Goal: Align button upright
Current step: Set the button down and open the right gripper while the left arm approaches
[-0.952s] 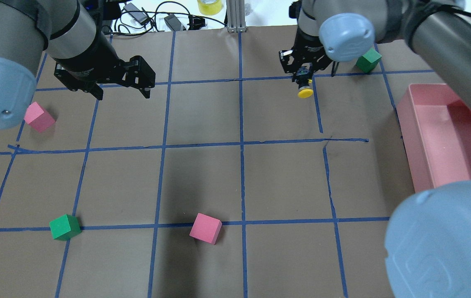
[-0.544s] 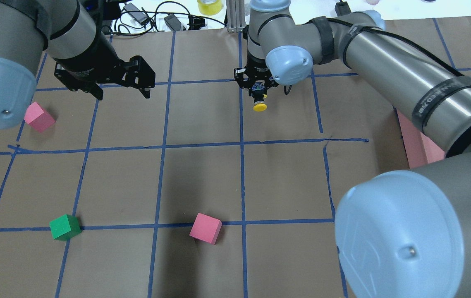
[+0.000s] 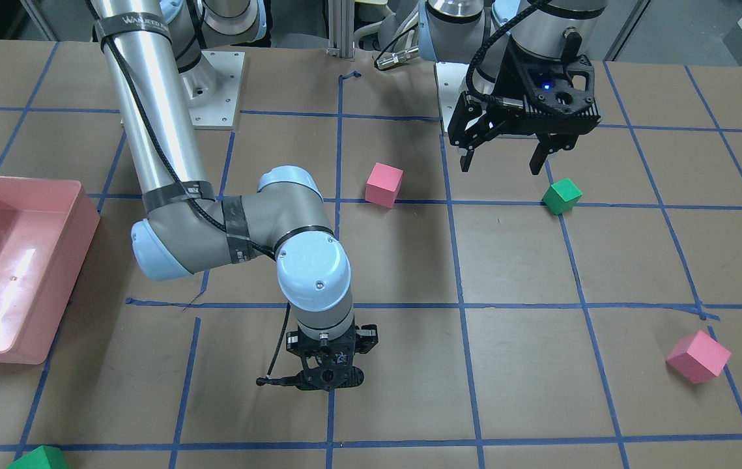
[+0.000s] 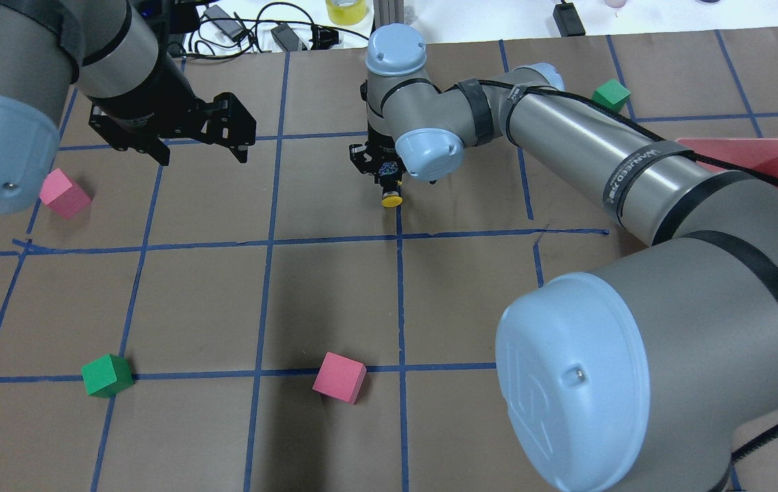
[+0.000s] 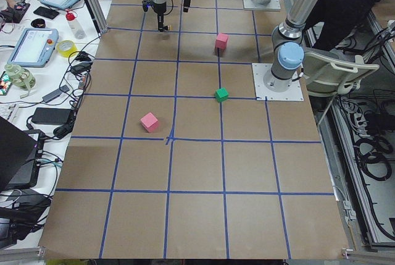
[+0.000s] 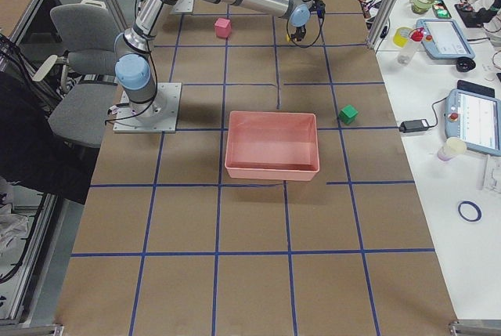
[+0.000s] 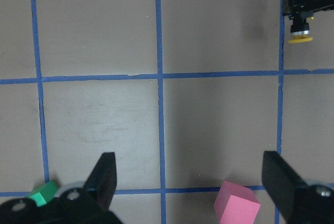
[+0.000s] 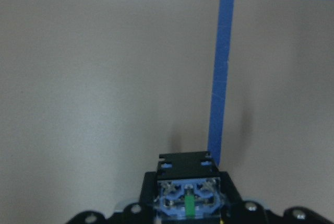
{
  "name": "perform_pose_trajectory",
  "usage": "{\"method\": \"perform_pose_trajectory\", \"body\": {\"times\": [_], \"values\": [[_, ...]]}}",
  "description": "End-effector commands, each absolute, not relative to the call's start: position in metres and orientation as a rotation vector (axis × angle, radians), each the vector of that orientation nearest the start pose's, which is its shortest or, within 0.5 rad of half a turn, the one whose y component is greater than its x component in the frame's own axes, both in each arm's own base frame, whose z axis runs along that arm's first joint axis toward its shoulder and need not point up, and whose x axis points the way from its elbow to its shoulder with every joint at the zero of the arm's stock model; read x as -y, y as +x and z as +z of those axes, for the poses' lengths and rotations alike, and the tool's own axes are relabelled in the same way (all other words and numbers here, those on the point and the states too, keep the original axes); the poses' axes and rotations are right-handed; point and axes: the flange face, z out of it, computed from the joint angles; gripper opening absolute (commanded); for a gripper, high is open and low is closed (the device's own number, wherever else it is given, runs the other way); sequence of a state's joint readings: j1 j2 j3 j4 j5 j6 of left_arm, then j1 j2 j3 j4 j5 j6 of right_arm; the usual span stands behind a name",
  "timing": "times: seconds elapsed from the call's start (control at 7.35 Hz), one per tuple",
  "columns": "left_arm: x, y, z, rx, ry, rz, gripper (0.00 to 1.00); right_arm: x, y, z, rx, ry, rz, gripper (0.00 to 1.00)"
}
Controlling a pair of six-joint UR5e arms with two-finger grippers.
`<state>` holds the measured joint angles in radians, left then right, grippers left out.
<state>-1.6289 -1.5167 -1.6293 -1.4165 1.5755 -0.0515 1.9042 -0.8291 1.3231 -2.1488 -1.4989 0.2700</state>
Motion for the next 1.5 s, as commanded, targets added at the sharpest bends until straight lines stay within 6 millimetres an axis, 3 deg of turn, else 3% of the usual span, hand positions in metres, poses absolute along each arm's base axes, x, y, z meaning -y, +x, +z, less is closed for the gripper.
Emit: {"method": "perform_pose_trajectory", "body": {"times": [0.0,0.14,0.27,0.41,0.54,0.82,0.95,1.09,1.36], "values": [[0.482,-0.156,0.499,-3.137,-0.008,-0.227,1.0,0.652,0.377,0.184,-3.039,-0.107,-0.078,0.06],[0.486,-0.153,0.494,-3.139,-0.019,-0.21,1.0,0.652,0.377,0.186,-3.04,-0.117,-0.083,0.83],[0.488,-0.153,0.494,-3.14,-0.029,-0.21,1.0,0.651,0.376,0.189,-3.045,-0.124,-0.089,1.0],[0.491,-0.158,0.48,-3.152,-0.031,-0.166,1.0,0.649,0.376,0.207,-3.035,-0.125,-0.111,1.0],[0.491,-0.163,0.479,-3.149,-0.033,-0.166,1.0,0.645,0.373,0.234,-3.028,-0.135,-0.152,1.0],[0.492,-0.172,0.454,-3.154,-0.04,-0.208,1.0,0.624,0.346,0.273,-3.059,-0.164,-0.147,1.0],[0.493,-0.198,0.432,-3.147,0.034,-0.422,1.0,0.62,0.32,0.29,-3.1,-0.214,-0.183,1.0],[0.486,-0.219,0.397,-3.14,0.07,-0.506,0.97,0.617,0.281,0.308,-3.118,-0.137,-0.176,1.0],[0.471,-0.232,0.336,-3.156,-0.042,-0.611,0.97,0.605,0.199,0.35,-3.136,-0.008,-0.089,1.0]]}}
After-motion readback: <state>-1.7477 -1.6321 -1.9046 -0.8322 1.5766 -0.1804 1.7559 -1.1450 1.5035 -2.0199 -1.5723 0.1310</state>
